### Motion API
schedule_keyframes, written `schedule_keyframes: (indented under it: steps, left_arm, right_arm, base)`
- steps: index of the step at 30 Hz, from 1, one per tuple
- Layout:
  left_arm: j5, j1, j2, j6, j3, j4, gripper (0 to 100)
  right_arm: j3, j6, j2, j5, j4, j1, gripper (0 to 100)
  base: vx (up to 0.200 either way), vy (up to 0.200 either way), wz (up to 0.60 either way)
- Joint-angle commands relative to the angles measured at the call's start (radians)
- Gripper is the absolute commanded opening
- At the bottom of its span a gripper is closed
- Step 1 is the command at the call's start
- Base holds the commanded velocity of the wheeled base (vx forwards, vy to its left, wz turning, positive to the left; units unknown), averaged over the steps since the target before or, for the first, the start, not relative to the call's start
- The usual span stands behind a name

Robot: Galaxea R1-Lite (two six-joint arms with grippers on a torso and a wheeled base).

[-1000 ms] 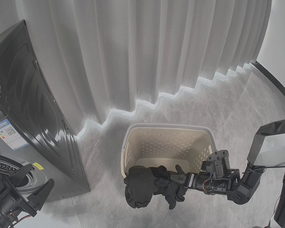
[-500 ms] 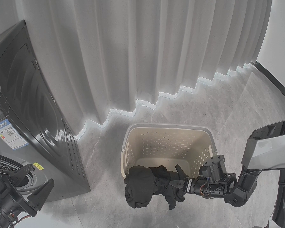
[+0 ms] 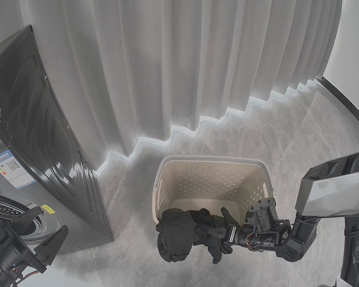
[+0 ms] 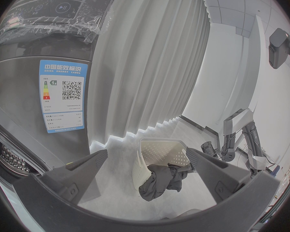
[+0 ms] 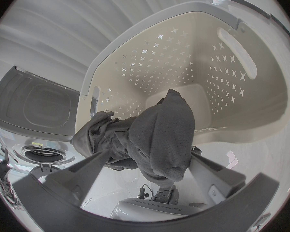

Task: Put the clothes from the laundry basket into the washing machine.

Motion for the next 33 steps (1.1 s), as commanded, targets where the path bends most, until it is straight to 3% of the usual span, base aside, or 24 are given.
schedule_keyframes:
  steps: [1,11,16,23,30,33]
  left_arm:
    - [0.000,0.000,0.000,0.000,0.018,0.000,100]
    - [0.000,0.000,0.000,0.000,0.018,-0.002,100]
    - [0.000,0.000,0.000,-0.001,0.018,-0.003,100]
    - [0.000,0.000,0.000,0.000,0.018,-0.003,100]
    - [0.000,0.002,0.000,0.000,0.018,-0.008,100]
    - [-0.001,0.002,0.000,0.000,0.018,-0.008,100]
  right_arm:
    - [-0.003,0.001,0.012,-0.001,-0.001,-0.002,0]
    - [0.007,0.001,0.013,-0.002,-0.006,-0.003,0]
    - [0.060,-0.008,-0.071,-0.012,-0.013,0.001,0]
    - [0.123,-0.039,-0.504,-0.018,0.034,-0.003,0]
    - [0.057,-0.065,-0.808,0.016,0.206,0.035,0]
    - [0.046,-0.091,-0.866,0.044,0.208,0.024,0]
  base:
    - [0.000,0.000,0.00]
    - [0.000,0.000,0.00]
    - [0.000,0.000,0.00]
    - [0.000,0.000,0.00]
    - [0.000,0.000,0.00]
    - [0.000,0.000,0.00]
